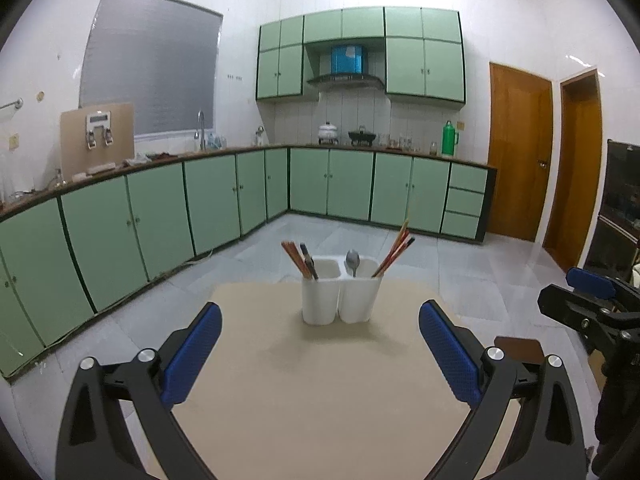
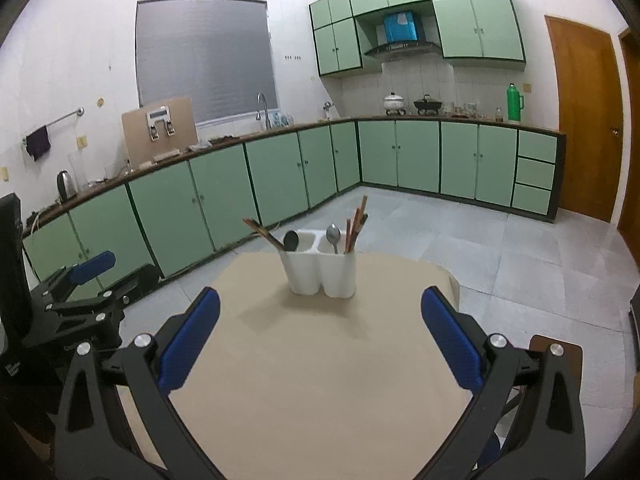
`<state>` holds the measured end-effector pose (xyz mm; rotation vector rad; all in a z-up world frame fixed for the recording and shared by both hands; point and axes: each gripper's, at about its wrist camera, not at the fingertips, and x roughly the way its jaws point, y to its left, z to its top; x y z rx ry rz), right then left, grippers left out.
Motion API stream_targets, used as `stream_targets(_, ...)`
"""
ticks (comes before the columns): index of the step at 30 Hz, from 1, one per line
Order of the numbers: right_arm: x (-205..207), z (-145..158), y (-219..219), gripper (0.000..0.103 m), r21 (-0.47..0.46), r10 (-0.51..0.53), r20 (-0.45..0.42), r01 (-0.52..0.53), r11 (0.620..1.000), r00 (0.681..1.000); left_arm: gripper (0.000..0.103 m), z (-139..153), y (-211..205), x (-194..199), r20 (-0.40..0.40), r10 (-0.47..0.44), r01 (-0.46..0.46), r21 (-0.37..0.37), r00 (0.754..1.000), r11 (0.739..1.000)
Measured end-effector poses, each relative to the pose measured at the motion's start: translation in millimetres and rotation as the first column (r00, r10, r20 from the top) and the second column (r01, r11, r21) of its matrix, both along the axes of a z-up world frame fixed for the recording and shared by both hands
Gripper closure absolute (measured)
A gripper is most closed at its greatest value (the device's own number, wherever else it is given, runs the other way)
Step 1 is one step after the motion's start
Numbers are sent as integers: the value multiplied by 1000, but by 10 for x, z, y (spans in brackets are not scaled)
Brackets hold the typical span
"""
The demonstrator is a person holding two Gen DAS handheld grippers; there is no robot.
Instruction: Organize utensils
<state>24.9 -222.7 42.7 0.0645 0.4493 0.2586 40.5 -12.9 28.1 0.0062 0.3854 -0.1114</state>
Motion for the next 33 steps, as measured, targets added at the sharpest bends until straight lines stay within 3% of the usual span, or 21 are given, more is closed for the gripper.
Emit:
stream_targets(12,-203,170,64,5,-34,-13,60,15,999,998,6,179,-4,-308,62,-5,5,-5,998,1000)
stream_targets(33,-211,177,111,5,-38,-11,63,13,999,998,6,194,45,-399,64,2,-1,-12,998,1000)
